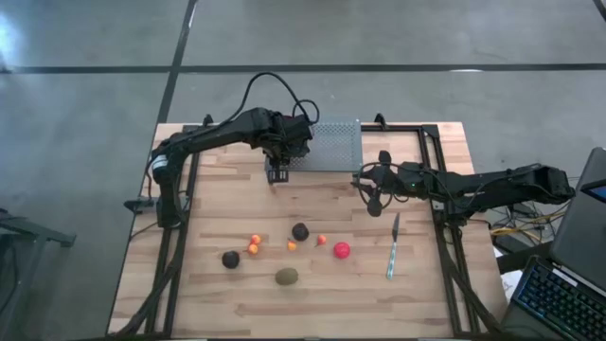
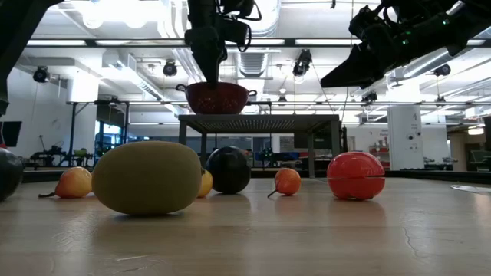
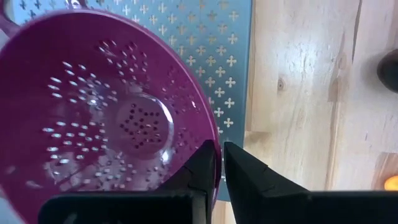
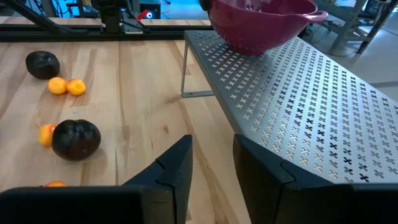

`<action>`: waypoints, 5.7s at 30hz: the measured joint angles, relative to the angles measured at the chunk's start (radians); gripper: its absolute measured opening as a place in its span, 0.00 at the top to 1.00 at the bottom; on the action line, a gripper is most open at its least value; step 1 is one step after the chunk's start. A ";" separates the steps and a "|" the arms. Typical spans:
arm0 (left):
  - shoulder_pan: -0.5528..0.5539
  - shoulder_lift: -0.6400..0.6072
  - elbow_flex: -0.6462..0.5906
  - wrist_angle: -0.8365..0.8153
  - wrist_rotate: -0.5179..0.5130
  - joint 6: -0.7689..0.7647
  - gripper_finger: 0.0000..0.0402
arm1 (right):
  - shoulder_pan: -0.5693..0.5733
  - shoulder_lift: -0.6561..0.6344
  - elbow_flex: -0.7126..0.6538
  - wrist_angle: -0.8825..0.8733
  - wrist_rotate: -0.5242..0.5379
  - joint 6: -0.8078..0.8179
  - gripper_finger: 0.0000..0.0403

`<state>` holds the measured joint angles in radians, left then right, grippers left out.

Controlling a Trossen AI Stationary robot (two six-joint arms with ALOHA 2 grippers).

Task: Pick & Place Fruit
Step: Put the purple strainer bowl on the shelf, then put the black plum into the purple strainer bowl on the shelf

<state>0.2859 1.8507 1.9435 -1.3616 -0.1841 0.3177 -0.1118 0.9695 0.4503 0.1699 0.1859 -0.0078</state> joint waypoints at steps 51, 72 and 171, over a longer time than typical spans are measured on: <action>-0.045 -0.209 0.015 0.006 -0.129 -0.198 0.62 | 0.000 0.000 0.000 -0.002 0.000 0.000 0.75; -0.306 -0.432 -0.049 -0.078 -0.124 -0.554 0.62 | 0.000 0.000 0.000 -0.005 -0.002 0.034 0.89; -0.977 -0.473 -1.017 0.412 0.026 -1.482 0.25 | 0.003 0.000 0.000 -0.009 -0.089 0.158 0.74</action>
<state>-0.6910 1.3777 0.9267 -0.9493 -0.1577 -1.1645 -0.1089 0.9695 0.4503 0.1612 0.0967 0.1505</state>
